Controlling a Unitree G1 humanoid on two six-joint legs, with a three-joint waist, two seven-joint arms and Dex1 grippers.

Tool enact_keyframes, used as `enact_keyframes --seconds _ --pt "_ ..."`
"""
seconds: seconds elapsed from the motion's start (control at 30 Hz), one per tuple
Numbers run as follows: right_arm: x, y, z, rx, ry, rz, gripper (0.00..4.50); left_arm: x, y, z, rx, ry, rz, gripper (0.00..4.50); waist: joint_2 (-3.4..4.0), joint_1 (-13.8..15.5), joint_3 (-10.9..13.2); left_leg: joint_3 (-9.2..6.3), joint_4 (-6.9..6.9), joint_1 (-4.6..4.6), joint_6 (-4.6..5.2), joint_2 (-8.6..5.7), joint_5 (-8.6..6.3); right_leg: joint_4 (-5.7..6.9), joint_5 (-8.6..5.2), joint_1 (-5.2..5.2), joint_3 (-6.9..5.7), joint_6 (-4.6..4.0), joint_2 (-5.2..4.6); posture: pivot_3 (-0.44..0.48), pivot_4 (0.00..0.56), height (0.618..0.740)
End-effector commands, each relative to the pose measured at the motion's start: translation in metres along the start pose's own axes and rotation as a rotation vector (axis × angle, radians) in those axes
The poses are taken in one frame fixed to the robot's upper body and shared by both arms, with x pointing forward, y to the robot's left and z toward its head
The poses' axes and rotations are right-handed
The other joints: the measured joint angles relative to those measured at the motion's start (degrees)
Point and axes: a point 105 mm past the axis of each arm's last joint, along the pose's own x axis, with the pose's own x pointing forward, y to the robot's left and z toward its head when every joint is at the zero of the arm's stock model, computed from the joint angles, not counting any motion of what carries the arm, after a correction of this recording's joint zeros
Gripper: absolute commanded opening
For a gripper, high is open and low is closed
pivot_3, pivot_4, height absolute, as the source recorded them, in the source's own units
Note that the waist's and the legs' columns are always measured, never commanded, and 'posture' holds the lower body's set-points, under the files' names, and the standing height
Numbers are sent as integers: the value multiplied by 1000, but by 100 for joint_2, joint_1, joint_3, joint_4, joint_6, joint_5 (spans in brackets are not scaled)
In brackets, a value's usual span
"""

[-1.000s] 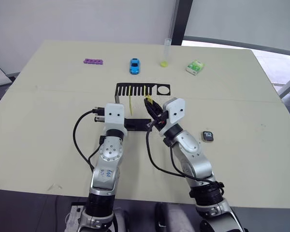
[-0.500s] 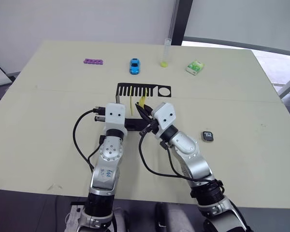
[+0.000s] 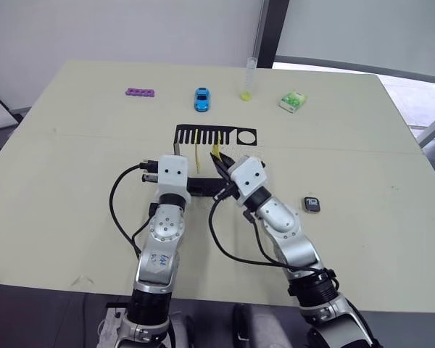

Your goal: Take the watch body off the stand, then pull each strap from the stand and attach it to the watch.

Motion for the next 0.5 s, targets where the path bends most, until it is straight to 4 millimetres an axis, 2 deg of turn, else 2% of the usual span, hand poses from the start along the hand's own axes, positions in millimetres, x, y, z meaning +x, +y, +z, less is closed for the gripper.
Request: enact_keyframes --seconds 0.03,0.3,0.5 --pt "3 -10 24 -29 -103 -45 76 -2 2 -1 19 7 9 0 0 0 0 0 0 0 0 0 0 0 0 0 0 0 0 0 150 740" --pt "3 -1 27 3 -125 1 76 -3 2 -3 16 14 10 0 0 -1 0 0 0 0 0 0 0 0 0 0 0 0 0 0 150 740" --pt "-10 11 31 26 -157 75 76 -2 7 -4 5 23 31 0 0 0 0 0 -3 1 0 0 0 -2 0 1 0 0 0 0 150 740"
